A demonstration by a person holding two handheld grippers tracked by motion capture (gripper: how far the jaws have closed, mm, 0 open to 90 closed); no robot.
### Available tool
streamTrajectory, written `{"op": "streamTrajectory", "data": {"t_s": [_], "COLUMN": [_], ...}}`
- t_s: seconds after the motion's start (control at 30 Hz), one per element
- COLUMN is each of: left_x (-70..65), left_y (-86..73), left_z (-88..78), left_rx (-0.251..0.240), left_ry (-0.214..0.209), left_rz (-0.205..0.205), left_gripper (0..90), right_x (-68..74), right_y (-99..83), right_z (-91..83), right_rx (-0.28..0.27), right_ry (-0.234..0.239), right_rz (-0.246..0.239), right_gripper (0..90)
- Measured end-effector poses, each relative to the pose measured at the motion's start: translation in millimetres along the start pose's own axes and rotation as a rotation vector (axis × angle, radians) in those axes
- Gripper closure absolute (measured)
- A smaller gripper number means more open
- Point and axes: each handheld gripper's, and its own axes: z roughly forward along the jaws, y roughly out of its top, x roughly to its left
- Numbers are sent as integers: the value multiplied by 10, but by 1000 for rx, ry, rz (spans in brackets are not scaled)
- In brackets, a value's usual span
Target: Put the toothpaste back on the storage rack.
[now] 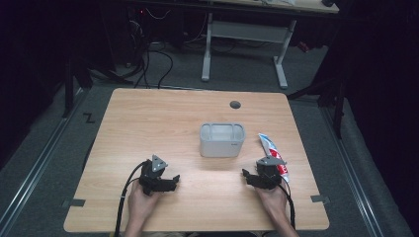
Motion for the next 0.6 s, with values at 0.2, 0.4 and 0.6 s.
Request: {"op": "streamTrajectory", "data": {"t_s": [0.2, 0.4, 0.6], "left_x": [-1, -5, -6], "left_y": [0, 0, 0], "left_z": [1, 1, 1], "left_rx": [-1, -1, -1], "left_ry": [1, 4, 5], "left_rz": [0, -2, -3], "left_gripper": [158, 158, 157], "right_x": [6, 43, 53], "right_y": [-20, -14, -31], "right_z": [-30, -84, -171], "right_rx": [-7, 8, -6], "right_ry": [-1, -21, -16], "right_rz": [-6, -35, -21], "right_gripper": [415, 439, 453]}}
